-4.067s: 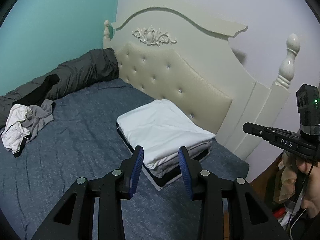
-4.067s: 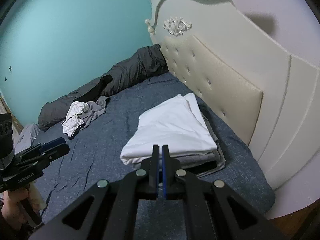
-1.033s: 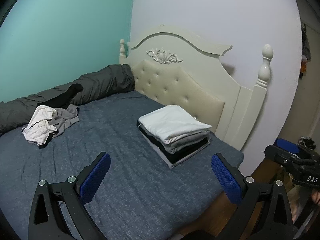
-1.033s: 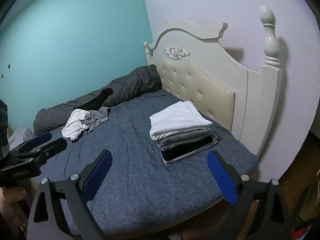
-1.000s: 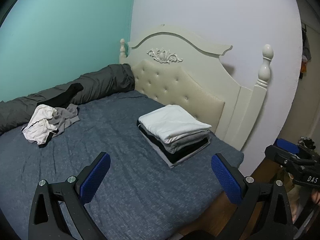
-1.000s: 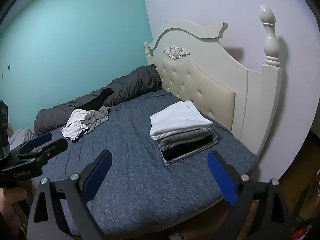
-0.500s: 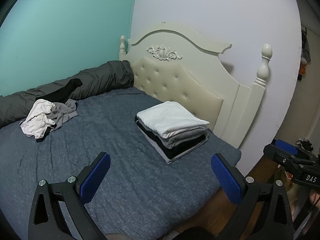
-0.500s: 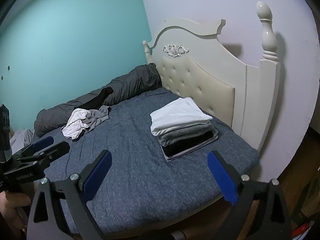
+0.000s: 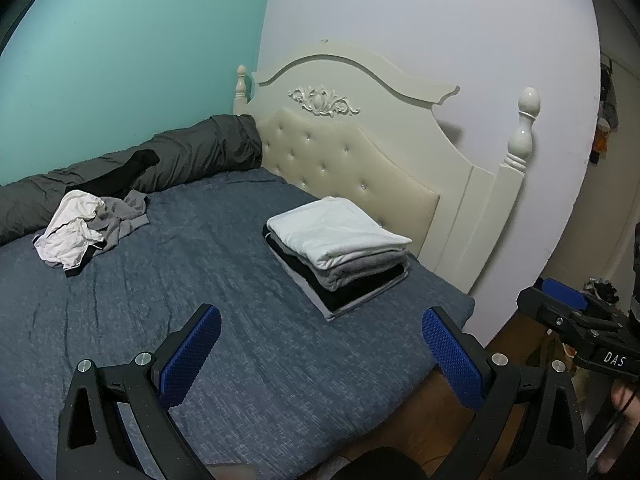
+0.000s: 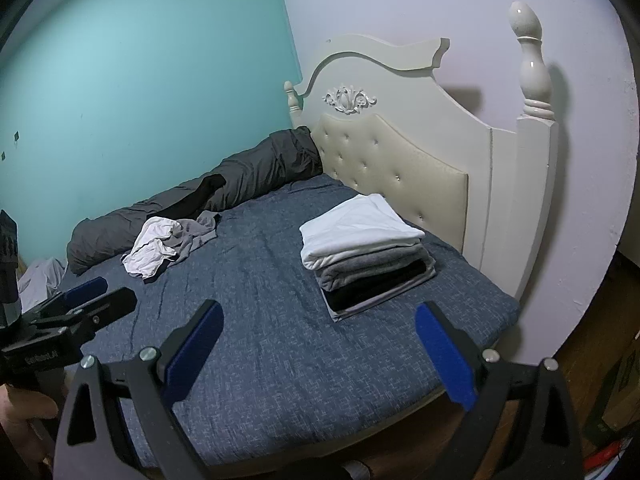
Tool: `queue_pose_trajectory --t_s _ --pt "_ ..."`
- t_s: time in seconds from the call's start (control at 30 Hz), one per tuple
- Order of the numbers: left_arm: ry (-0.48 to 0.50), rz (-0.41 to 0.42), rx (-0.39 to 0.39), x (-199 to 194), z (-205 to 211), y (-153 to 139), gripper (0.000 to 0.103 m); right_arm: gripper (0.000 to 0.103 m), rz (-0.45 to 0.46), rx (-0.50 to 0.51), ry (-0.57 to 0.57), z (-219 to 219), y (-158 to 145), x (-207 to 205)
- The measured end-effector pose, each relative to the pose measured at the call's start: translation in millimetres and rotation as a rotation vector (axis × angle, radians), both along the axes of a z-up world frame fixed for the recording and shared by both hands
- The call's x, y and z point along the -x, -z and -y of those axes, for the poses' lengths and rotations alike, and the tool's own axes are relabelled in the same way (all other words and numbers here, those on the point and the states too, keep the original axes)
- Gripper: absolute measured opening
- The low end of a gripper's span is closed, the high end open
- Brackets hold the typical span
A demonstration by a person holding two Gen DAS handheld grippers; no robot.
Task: Fold clothes
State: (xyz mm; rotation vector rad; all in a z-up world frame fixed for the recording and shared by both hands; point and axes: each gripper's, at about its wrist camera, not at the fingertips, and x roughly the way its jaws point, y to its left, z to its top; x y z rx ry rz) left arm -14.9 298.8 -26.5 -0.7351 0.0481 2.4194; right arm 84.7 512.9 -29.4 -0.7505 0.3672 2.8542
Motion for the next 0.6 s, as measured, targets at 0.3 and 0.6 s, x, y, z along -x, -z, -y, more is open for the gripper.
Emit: queue_pose_trajectory --t_s 0.3,0.6 --pt "-0.001 -0.005 0.002 -1.5 0.4 0.9 0.103 0.098 0.003 -0.008 0.004 2.9 0.5 -0.9" --pt "0.005 -0.01 0.003 -3.0 0.0 0.4 0.103 0.098 0.009 -0.007 0.007 2.3 2.8 -0.2"
